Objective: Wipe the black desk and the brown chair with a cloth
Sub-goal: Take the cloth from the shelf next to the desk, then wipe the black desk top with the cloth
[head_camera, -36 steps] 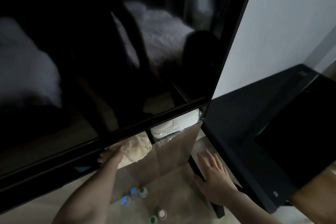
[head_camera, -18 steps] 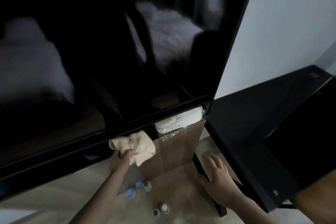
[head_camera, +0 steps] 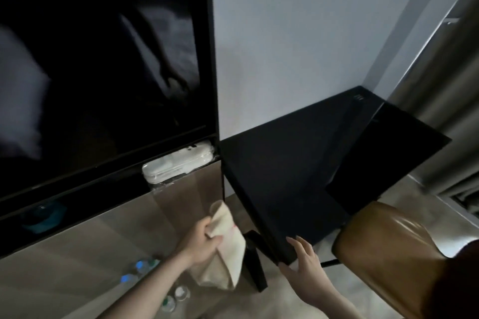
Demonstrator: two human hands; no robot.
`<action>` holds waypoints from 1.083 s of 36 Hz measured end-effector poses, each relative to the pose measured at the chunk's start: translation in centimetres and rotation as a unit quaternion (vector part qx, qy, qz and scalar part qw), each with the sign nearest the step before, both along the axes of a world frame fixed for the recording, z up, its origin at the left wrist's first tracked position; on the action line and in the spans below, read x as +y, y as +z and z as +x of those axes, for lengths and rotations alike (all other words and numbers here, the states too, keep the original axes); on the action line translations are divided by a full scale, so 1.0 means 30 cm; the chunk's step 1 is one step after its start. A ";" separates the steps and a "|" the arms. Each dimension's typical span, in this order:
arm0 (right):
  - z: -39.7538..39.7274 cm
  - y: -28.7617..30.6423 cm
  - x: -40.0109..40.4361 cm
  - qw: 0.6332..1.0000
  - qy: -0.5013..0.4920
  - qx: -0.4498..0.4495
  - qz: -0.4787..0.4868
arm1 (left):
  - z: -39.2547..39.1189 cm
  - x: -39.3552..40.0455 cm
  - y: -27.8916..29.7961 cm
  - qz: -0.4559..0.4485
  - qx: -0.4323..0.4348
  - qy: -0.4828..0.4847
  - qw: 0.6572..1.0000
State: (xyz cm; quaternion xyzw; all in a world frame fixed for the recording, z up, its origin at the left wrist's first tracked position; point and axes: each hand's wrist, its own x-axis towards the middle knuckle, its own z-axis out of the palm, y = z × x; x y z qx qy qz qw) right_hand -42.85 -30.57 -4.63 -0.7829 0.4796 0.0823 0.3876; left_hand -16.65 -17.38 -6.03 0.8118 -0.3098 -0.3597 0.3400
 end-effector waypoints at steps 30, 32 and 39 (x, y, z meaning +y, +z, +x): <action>-0.012 -0.255 -0.385 0.989 -0.102 0.092 0.053 | -0.169 -0.554 -0.142 0.152 -0.098 -0.173 0.968; 0.047 -0.264 -0.403 0.988 -0.110 0.100 0.043 | -0.135 -0.572 -0.143 0.148 -0.107 -0.181 0.966; 0.181 -0.299 -0.457 0.978 -0.141 0.145 0.058 | -0.044 -0.644 -0.165 0.145 -0.114 -0.217 0.959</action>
